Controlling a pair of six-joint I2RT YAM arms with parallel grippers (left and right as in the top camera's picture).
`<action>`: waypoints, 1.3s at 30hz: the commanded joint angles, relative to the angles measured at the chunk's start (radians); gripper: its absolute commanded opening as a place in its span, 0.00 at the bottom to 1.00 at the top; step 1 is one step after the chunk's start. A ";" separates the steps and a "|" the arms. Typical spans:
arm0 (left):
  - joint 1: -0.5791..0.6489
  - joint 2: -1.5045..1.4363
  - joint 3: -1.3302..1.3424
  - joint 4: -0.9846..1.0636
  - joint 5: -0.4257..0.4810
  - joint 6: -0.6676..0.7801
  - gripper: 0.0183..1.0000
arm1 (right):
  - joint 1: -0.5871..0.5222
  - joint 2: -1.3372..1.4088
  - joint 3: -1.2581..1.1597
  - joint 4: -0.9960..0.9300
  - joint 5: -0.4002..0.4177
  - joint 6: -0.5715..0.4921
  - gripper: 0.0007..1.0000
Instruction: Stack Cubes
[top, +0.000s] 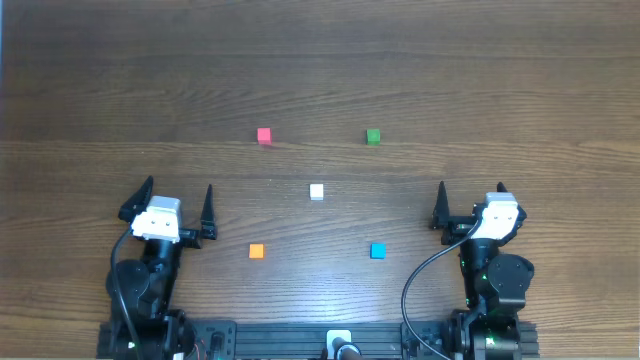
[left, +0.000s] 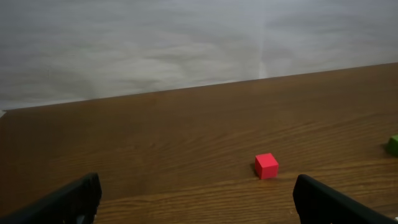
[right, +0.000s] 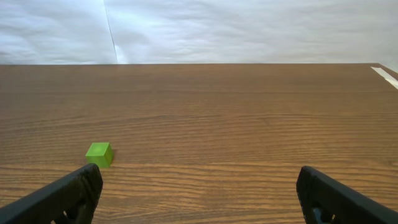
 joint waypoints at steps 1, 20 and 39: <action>0.007 -0.007 -0.006 0.001 0.006 0.011 1.00 | -0.002 -0.002 -0.008 0.002 -0.008 -0.004 0.99; 0.007 -0.003 -0.006 0.001 0.006 0.011 1.00 | -0.002 -0.002 -0.008 0.002 -0.008 -0.004 0.99; -0.019 0.087 0.054 0.003 0.153 -0.254 1.00 | -0.002 -0.002 -0.008 0.002 -0.008 -0.004 0.99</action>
